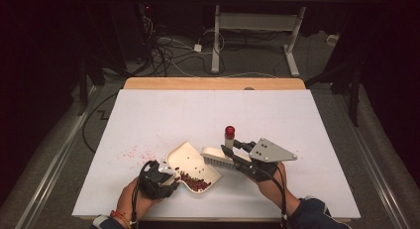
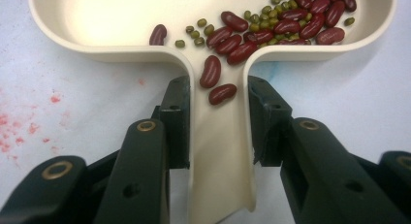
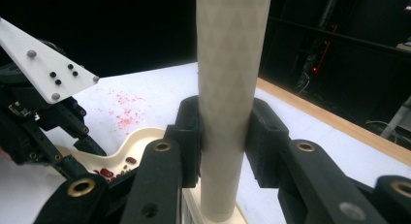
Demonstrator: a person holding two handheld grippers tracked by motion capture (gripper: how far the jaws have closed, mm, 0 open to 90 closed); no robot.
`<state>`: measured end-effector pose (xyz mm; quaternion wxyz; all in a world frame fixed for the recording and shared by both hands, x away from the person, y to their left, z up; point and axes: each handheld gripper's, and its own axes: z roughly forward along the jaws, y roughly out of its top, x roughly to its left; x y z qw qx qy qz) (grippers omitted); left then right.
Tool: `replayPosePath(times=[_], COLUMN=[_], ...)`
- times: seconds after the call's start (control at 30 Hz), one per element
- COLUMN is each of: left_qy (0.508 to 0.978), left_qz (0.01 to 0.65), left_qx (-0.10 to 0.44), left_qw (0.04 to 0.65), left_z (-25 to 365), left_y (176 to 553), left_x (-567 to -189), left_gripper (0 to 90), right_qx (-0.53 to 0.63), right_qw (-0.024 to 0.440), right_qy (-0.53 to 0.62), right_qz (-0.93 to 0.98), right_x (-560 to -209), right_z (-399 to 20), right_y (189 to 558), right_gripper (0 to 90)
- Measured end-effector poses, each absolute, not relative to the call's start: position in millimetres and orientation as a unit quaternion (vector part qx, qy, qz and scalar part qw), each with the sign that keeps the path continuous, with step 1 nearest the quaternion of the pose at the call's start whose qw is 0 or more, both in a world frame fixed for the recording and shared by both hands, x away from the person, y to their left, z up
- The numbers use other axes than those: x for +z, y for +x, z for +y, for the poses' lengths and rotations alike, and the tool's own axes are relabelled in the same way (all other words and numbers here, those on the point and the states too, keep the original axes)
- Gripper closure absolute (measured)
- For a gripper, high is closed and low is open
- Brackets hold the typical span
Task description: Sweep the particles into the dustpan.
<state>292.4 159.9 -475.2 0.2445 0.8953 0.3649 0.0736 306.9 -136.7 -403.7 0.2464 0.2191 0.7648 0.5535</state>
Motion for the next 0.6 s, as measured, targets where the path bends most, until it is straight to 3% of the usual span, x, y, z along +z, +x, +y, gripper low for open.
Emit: replayPosePath(times=[0.3, 0.6], left_qy=[0.887, 0.893], left_qz=[0.378, 0.364], left_qx=[0.084, 0.102], left_qw=[0.253, 0.246], left_z=[158, 157], left_y=[295, 297], left_x=[-476, -476], left_gripper=[63.2, 63.3], right_qx=[0.555, 0.563], right_qw=[0.222, 0.252], right_qy=[0.192, 0.200], right_qz=[0.778, 0.762], right_x=[-405, -398], right_z=[-112, -116], right_y=[298, 313], right_gripper=[70.1, 70.1])
